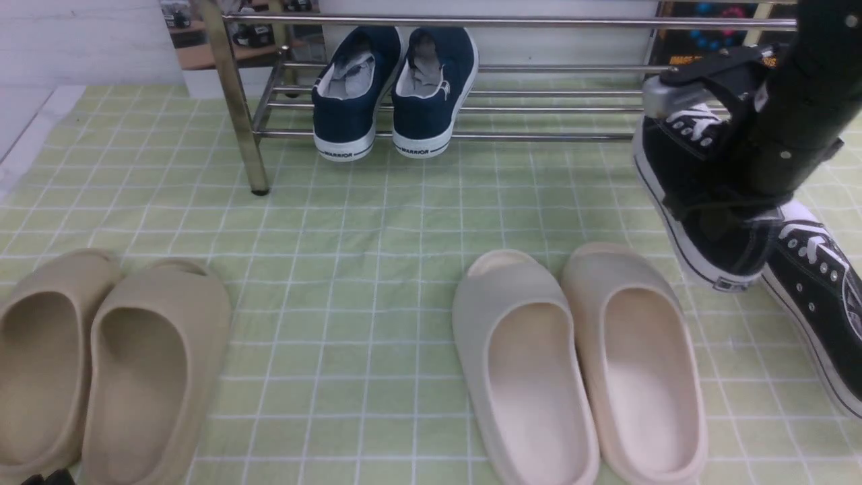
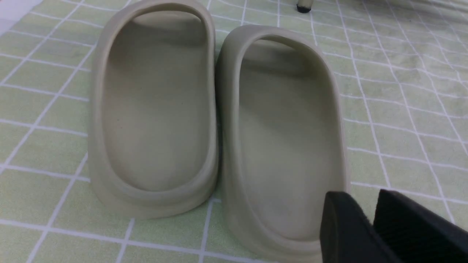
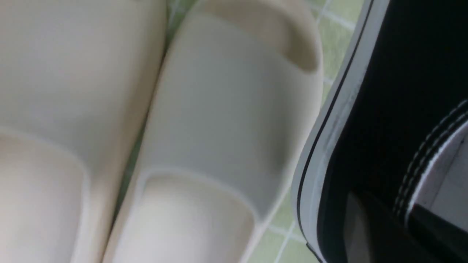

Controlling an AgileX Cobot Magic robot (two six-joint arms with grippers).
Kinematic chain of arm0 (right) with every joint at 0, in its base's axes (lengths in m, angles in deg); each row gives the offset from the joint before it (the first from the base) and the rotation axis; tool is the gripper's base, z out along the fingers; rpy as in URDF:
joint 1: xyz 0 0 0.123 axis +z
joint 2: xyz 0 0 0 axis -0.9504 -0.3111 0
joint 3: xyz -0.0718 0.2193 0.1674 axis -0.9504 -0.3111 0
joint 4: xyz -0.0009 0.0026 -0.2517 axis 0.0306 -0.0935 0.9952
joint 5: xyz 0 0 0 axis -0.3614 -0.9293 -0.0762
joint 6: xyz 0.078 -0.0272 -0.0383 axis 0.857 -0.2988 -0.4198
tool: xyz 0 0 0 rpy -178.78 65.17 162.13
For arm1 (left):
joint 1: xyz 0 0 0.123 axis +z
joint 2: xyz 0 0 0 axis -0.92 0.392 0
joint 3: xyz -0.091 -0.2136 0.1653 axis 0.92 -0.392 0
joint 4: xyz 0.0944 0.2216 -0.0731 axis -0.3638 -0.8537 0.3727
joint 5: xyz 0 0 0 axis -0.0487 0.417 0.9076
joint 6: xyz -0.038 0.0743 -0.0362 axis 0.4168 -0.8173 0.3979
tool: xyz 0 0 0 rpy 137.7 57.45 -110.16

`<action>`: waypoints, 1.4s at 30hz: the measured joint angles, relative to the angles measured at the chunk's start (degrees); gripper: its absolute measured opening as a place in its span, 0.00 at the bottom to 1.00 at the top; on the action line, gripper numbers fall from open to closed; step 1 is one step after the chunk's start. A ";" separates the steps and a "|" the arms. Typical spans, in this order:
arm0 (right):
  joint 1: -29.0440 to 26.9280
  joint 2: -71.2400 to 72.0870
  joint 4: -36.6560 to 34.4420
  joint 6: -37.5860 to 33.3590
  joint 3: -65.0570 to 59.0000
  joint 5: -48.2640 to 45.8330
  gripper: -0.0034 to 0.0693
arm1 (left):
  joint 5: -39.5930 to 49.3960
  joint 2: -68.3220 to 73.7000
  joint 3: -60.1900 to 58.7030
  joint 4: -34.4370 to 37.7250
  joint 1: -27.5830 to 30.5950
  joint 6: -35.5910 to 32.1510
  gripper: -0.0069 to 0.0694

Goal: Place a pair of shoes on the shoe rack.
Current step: Use the right arm to put a shoe into the shoe rack

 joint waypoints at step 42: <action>0.07 -28.06 4.43 -7.35 38.06 5.64 0.10 | 0.00 0.00 0.00 0.00 0.00 0.00 0.33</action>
